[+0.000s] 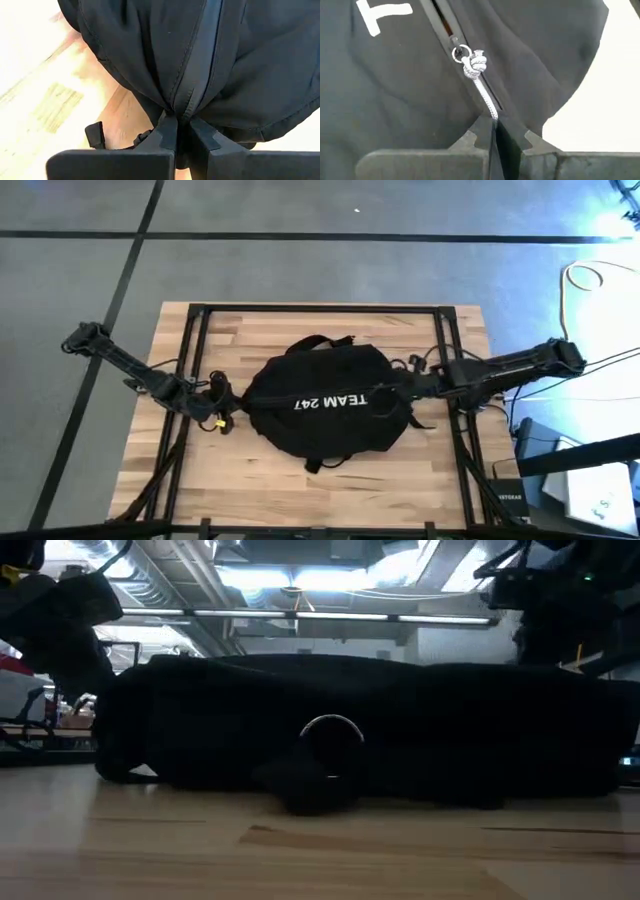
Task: Unpack backpack
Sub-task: Open the black backpack
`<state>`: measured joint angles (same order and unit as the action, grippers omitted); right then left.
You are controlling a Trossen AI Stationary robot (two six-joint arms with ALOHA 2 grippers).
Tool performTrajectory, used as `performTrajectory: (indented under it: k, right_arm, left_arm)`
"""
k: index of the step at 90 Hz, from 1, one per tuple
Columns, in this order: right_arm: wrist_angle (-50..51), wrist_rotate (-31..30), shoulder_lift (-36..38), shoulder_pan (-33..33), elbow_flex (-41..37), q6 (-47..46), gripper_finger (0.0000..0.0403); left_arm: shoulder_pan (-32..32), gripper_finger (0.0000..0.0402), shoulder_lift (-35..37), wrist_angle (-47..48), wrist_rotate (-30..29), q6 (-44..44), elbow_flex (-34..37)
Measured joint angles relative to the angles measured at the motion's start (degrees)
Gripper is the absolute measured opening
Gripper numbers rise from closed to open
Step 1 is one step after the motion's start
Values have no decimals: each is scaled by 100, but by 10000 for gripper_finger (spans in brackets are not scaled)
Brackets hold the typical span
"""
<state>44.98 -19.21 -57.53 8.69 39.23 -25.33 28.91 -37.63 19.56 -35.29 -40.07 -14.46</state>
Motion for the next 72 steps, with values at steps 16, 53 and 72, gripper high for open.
performTrajectory:
  k: [16, 53, 72]
  right_arm:
    - [456, -361, 480, 146, -86, -582, 0]
    - [1863, -751, 698, 740, -86, -2150, 0]
    - [2525, -764, 697, 947, -84, -2729, 0]
  left_arm:
    - [0, 1, 0, -3, -4, 0, 0]
    - [0, 1, 0, -5, 1, 52, -1]
    - [-2, 1, 0, -4, 17, 22, -2]
